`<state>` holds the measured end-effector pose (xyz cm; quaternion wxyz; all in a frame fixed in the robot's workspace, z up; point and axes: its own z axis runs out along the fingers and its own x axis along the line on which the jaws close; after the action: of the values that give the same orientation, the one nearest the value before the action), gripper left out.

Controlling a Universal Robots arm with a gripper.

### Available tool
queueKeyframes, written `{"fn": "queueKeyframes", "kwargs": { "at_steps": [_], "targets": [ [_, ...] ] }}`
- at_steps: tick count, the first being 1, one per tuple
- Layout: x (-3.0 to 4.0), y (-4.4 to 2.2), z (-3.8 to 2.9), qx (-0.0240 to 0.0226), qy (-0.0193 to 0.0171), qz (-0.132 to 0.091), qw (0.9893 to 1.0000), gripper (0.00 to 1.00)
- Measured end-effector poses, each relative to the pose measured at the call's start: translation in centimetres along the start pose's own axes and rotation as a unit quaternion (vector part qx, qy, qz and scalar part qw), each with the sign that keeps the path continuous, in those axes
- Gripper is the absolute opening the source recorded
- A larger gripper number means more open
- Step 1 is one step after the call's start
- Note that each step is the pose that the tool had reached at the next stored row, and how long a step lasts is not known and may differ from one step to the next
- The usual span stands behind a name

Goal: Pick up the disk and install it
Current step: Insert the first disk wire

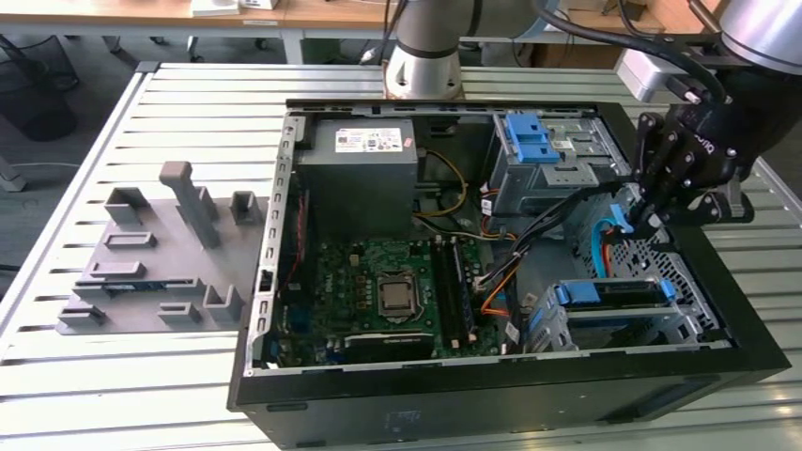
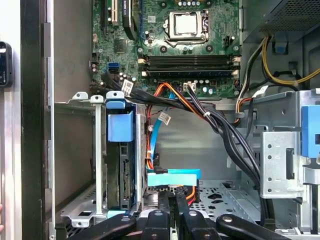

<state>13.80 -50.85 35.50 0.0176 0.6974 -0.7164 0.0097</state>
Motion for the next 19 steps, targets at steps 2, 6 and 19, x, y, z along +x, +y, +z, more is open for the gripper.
{"fn": "queueKeyframes", "kwargs": {
  "at_steps": [2, 6, 19],
  "targets": [
    [0.00, 0.00, 0.06, 0.0000, -0.0005, 0.001, 1.0000, 0.17],
    [-0.01, 0.00, 0.20, -0.0003, -0.0105, 0.001, 0.9999, 0.17],
    [2.45, -0.08, 1.16, -0.0004, -0.0115, 0.003, 0.9999, 0.17]
  ]
}}
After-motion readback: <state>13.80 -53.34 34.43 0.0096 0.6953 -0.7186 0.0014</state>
